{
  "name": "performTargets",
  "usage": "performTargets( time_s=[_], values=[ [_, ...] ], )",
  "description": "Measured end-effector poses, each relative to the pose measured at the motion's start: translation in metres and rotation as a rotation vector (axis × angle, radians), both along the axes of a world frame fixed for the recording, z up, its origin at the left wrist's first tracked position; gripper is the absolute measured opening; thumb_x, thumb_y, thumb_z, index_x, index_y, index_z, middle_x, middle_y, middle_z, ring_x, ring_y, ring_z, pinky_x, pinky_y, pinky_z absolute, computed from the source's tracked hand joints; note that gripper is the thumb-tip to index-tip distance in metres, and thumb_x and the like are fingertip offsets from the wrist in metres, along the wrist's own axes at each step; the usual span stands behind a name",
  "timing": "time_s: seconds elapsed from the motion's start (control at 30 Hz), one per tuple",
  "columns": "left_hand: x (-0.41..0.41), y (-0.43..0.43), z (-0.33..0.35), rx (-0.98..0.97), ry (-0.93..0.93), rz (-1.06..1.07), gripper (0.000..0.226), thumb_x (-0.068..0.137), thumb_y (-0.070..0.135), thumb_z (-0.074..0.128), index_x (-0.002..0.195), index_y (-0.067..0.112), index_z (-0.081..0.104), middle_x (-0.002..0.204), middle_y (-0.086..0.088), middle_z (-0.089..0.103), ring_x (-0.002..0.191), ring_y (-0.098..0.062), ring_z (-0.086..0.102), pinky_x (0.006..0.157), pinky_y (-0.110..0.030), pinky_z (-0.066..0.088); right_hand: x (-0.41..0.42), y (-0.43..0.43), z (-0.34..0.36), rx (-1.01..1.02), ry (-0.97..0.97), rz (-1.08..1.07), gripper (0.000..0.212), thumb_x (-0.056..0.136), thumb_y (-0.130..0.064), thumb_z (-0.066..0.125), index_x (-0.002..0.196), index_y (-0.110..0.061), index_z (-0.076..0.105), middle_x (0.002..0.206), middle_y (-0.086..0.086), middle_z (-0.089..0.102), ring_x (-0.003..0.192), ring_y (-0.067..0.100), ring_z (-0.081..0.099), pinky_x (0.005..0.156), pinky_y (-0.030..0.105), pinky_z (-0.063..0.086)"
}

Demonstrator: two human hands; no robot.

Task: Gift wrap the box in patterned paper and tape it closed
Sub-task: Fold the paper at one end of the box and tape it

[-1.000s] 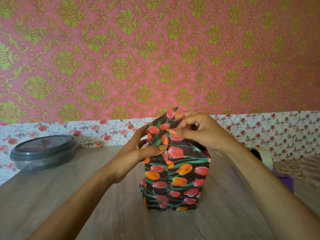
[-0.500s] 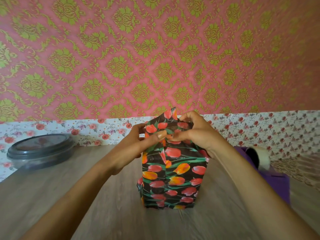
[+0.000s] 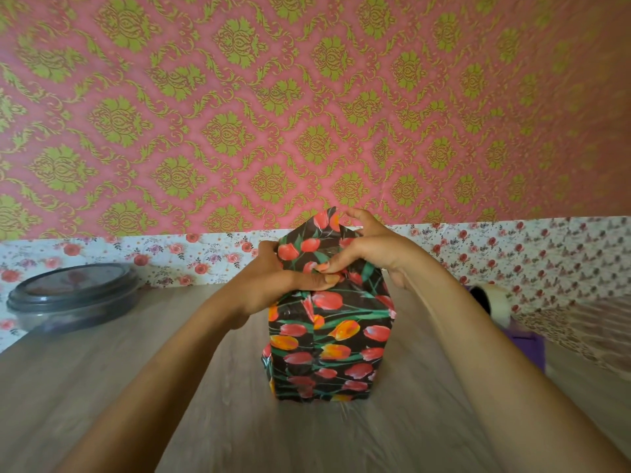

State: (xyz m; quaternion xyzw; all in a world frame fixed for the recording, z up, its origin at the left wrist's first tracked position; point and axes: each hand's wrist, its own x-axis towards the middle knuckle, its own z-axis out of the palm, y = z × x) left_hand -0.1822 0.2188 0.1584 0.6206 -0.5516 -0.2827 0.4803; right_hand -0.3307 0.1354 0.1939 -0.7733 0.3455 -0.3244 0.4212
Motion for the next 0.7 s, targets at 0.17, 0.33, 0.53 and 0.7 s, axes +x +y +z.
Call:
performTargets(
  time_s=[0.17,0.33,0.53,0.7],
  values=[
    [-0.002,-0.001,0.001,-0.013,0.032,0.024,0.081,0.061,0.033,0.082,0.118,0.017,0.027,0.102,0.004,0.052,0.089,-0.013,0.056,0.079,-0.033,0.046,-0.004,0.001,-0.002,-0.050,-0.036,-0.024,0.106,0.063,-0.013,0.083,0.147,-0.027,0.020,0.154,-0.001,0.021,0.138,0.022,0.024,0.101,0.033,0.030],
    [-0.002,-0.001,-0.001,-0.057,0.025,0.070,0.071,0.068,0.037,0.081,0.116,0.015,0.033,0.104,0.003,0.056,0.089,-0.011,0.059,0.077,-0.031,0.049,-0.009,0.010,-0.023,-0.197,-0.190,-0.058,0.094,0.064,-0.037,0.080,0.143,-0.029,0.030,0.149,-0.004,0.032,0.132,0.009,0.030,0.096,0.024,0.027],
    [0.000,-0.003,-0.002,-0.050,0.058,0.050,0.077,0.067,0.038,0.078,0.126,0.013,0.034,0.114,-0.004,0.058,0.094,-0.018,0.063,0.077,-0.033,0.051,-0.040,0.028,-0.033,0.069,-0.254,0.198,0.107,0.053,-0.024,0.075,0.145,-0.036,0.021,0.145,-0.011,0.023,0.135,0.010,0.026,0.107,0.029,0.021],
    [0.001,-0.003,0.000,-0.014,0.044,0.055,0.089,0.055,0.048,0.080,0.125,0.015,0.035,0.116,-0.006,0.059,0.098,-0.024,0.063,0.091,-0.046,0.050,-0.038,0.035,-0.051,0.327,-0.481,0.233,0.101,0.062,0.007,0.067,0.146,-0.030,0.025,0.122,0.007,0.060,0.102,0.020,0.061,0.083,0.036,0.050]
  ],
)
